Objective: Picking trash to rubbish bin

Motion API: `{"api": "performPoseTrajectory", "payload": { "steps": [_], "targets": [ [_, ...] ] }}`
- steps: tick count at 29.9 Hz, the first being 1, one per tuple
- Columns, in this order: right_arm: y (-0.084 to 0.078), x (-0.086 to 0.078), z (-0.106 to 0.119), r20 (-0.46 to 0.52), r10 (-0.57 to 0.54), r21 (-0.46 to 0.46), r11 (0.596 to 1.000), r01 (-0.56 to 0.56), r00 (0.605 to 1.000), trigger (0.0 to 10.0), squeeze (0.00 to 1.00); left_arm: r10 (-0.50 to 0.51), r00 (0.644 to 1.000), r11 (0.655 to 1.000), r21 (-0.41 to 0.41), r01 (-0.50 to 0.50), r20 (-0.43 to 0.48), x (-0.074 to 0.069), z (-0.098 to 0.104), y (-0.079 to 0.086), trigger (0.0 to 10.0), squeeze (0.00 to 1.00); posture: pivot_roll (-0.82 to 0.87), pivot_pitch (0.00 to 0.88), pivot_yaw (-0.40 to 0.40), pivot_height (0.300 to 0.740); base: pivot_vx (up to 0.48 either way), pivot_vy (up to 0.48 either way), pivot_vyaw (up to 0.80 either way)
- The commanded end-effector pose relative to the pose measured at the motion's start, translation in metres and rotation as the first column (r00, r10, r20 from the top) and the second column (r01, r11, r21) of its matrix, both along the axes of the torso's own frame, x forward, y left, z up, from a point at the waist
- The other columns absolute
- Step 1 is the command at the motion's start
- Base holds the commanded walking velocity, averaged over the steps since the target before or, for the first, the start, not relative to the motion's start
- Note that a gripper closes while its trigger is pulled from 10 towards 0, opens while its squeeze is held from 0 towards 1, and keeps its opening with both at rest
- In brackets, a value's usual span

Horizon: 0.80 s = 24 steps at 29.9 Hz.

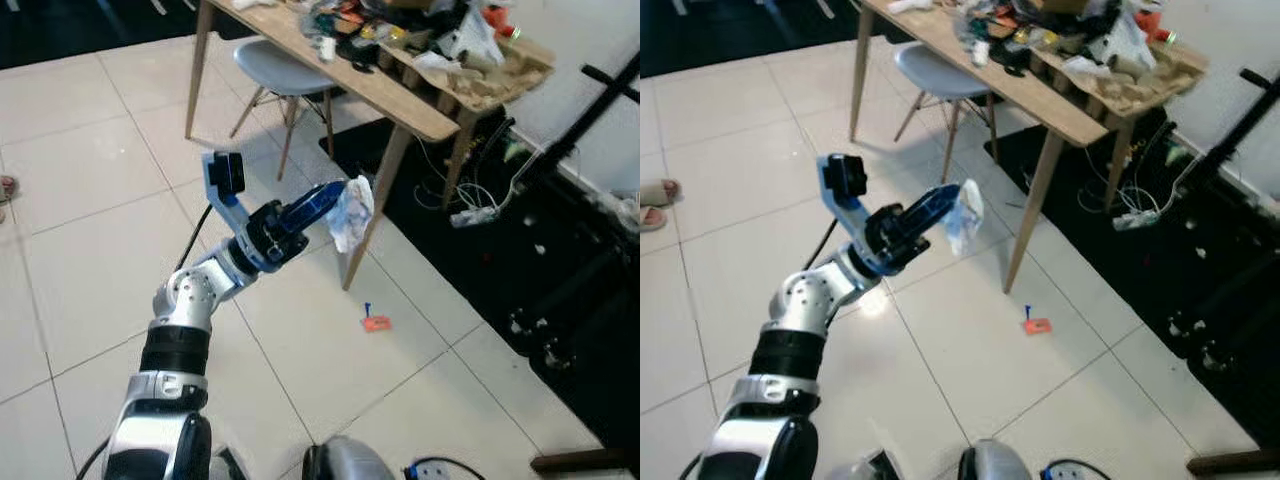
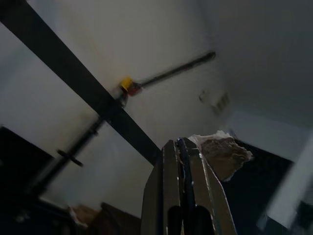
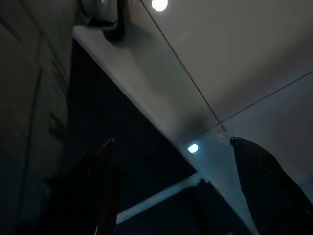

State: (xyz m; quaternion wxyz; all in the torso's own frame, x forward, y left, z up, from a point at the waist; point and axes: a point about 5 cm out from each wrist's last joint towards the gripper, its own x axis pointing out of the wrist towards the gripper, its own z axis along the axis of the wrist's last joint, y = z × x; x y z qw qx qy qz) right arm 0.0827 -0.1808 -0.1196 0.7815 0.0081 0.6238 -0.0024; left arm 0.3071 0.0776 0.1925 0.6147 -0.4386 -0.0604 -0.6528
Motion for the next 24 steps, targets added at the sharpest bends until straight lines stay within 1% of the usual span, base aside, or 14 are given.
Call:
{"api": "performPoseTrajectory", "payload": {
  "steps": [1,5,6,8,12,13,18,20,23,24],
  "targets": [
    [0.002,-0.003,-0.001,-0.009,-0.001,0.012,1.000,0.001,1.000,10.0,0.00,-0.003,1.000,1.000,-0.007,0.003,0.004,0.000,0.001,-0.002,10.0,0.00,0.08,0.109,-0.065,0.740,0.000,0.000,-0.76],
    [0.002,-0.003,-0.001,-0.012,0.002,0.010,1.000,-0.001,1.000,10.0,0.00,0.009,1.000,1.000,-0.008,-0.009,0.007,0.002,0.002,-0.002,10.0,0.00,0.08,0.109,-0.065,0.740,0.000,0.000,-0.76],
    [0.002,-0.003,-0.001,-0.016,0.007,0.007,1.000,-0.007,1.000,10.0,0.00,0.032,0.999,0.999,-0.002,-0.032,0.010,0.004,0.004,-0.002,10.0,0.00,0.08,0.113,-0.065,0.740,0.000,0.000,-0.76],
    [0.002,-0.004,-0.001,-0.017,0.008,0.006,1.000,-0.008,1.000,10.0,0.00,0.037,0.999,0.999,0.000,-0.037,0.011,0.005,0.004,-0.002,10.0,0.00,0.08,0.113,-0.065,0.740,0.000,0.000,-0.76],
    [0.001,-0.004,-0.001,-0.022,0.014,-0.013,1.000,-0.015,1.000,10.0,0.00,0.089,0.996,0.994,0.059,-0.089,0.000,0.011,0.000,-0.004,10.0,0.00,0.08,0.117,-0.064,0.740,0.000,0.000,-0.76],
    [0.000,-0.004,-0.001,-0.022,0.013,-0.032,0.999,-0.013,1.000,10.0,0.00,0.114,0.994,0.990,0.089,-0.113,-0.006,0.013,-0.003,-0.006,10.0,0.00,0.08,0.117,-0.064,0.740,0.000,0.000,-0.76],
    [-0.002,-0.004,-0.001,-0.021,0.008,-0.063,0.998,-0.009,1.000,10.0,0.00,0.124,0.992,0.987,0.101,-0.122,-0.008,0.012,-0.006,-0.006,10.0,0.00,0.08,0.117,-0.064,0.740,0.000,0.000,-0.76],
    [-0.003,-0.004,-0.001,-0.019,0.005,-0.077,0.997,-0.006,1.000,10.0,0.00,0.135,0.991,0.984,0.122,-0.133,-0.007,0.012,-0.009,-0.006,10.0,0.00,0.08,0.117,-0.064,0.740,0.000,0.000,-0.76],
    [-0.003,-0.004,-0.001,-0.019,0.003,-0.081,0.997,-0.005,1.000,10.0,0.00,0.139,0.990,0.982,0.130,-0.137,-0.007,0.012,-0.010,-0.006,10.0,0.00,0.08,0.117,-0.064,0.740,0.000,0.000,-0.76],
    [-0.004,-0.004,-0.001,-0.016,-0.004,-0.097,0.995,0.002,1.000,10.0,0.00,0.160,0.987,0.974,0.166,-0.155,-0.012,0.012,-0.016,-0.005,10.0,0.00,0.08,0.117,-0.064,0.740,0.000,0.000,-0.76]
  ]
}}
